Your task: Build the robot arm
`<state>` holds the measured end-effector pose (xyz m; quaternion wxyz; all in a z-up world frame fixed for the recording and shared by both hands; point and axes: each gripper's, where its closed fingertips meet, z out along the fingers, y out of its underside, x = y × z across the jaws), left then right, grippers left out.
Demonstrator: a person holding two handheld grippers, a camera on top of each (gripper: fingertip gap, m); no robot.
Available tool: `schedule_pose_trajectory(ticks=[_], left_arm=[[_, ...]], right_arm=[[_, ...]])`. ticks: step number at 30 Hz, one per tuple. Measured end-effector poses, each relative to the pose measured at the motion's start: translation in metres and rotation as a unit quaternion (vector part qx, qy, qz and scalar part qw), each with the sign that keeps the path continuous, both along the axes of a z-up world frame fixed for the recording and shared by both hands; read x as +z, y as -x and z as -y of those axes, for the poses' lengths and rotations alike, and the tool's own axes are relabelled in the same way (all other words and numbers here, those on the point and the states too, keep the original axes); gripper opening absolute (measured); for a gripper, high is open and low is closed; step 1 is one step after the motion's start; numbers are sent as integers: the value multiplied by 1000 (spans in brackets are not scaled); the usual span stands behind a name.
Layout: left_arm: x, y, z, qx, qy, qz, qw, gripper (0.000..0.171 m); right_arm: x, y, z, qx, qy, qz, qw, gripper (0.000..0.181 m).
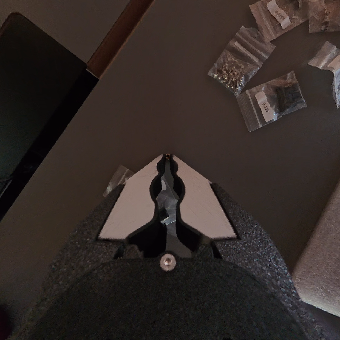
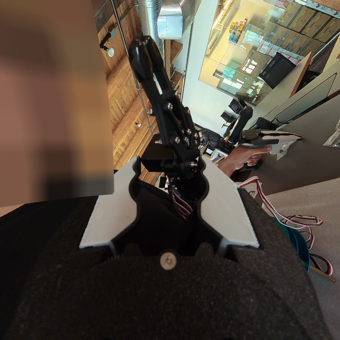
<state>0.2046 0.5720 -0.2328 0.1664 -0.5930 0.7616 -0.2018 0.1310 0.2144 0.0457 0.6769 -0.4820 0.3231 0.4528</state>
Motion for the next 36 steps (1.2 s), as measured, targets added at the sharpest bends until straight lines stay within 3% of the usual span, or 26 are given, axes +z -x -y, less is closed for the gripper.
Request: schedule_pose_trajectory(ticks=[5,11,13,15,20,24,30,36], left_arm=[[24,2,22,-48,-2,51,998,3],[118,8,103,-147,17,165,975,0],[128,17,121,-162,15,160,974,0],[117,27,127,-161,28,135,977,0],[60,12,94,-115,-2,76,990,13],[45,-8,106,-161,34,58,985,16],[14,-22,115,-252,-4,6,968,11],[6,-25,119,-301,-39,-20,953,11]], right_arm=[[0,0,0,4,1,0,1000,61],[0,-1,-1,7,2,3,1000,61],[0,-1,-1,9,3,2,1000,61],[-1,-2,-1,8,7,5,1000,61],[-1,0,0,13,6,4,1000,62],[-1,0,0,14,6,4,1000,62],[-1,-1,-1,16,7,3,1000,62],[-1,-2,-1,16,7,1,1000,61]])
